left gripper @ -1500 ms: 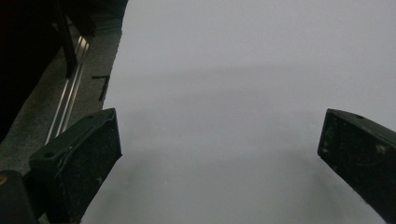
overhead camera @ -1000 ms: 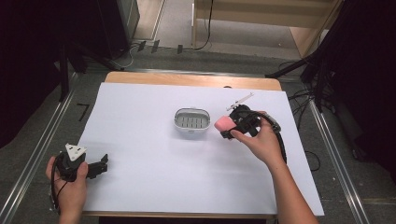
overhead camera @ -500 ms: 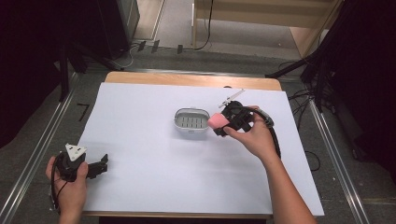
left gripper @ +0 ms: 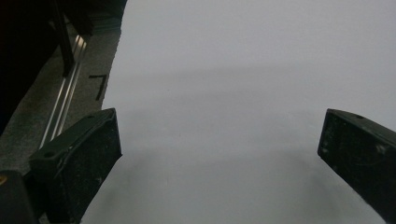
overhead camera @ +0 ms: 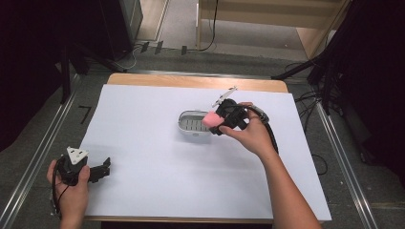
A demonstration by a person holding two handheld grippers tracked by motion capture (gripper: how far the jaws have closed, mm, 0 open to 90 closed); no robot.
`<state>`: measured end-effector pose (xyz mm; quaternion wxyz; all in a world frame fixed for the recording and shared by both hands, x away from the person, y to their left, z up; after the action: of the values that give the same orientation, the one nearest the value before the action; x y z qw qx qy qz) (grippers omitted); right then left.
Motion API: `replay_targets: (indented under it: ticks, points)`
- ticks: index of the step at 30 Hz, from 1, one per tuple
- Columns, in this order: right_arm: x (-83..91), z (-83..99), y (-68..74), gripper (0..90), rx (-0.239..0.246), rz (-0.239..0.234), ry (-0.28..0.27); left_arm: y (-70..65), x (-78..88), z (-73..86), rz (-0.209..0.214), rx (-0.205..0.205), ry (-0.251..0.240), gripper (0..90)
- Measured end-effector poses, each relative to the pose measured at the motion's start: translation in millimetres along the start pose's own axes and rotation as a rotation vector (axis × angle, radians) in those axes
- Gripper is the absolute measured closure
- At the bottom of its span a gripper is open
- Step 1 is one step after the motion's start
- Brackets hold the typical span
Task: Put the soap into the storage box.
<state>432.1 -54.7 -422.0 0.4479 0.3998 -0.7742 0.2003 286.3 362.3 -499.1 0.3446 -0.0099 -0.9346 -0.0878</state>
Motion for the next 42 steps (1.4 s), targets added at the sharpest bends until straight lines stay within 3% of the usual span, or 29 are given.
replay_targets:
  ticks: [9, 17, 24, 26, 33, 42]
  points:
    - [-13.3, -10.2, 0.8, 38.3, 0.069, -0.003, -0.015, 0.3, -0.3, 0.0, 0.003, 0.003, 0.001, 0.0]
    - [-27.8, -18.5, -3.0, 38.3, 0.131, -0.038, -0.038, 0.5, -0.5, 0.0, 0.006, 0.002, 0.004, 0.0]
    - [-33.4, -23.4, -3.6, 38.3, 0.196, -0.029, -0.047, 0.4, -0.5, 0.0, 0.006, 0.001, 0.006, 0.0]
    - [-36.1, -26.9, -2.6, 38.3, 0.234, -0.030, -0.052, 0.5, -0.5, 0.0, 0.006, 0.001, 0.006, 0.0]
    - [-41.6, -32.5, -2.4, 38.3, 0.281, -0.072, -0.070, 0.7, -0.6, 0.0, 0.006, 0.005, 0.005, 0.0]
    - [-48.1, -38.5, 0.8, 38.3, 0.345, -0.072, -0.069, 0.9, -1.1, -0.1, 0.010, 0.011, 0.003, 0.0]
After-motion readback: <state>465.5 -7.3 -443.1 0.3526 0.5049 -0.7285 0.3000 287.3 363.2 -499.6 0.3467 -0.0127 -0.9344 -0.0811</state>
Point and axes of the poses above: each handheld gripper's, and its own axes: x roughly backward along the jaws, z roughly out of its underside, y roughly to its left, the point moved 5 cm from there along -x, roughly forward along the jaws, and after that the axes turned 3 degrees about -x, right-handed, at the moved point
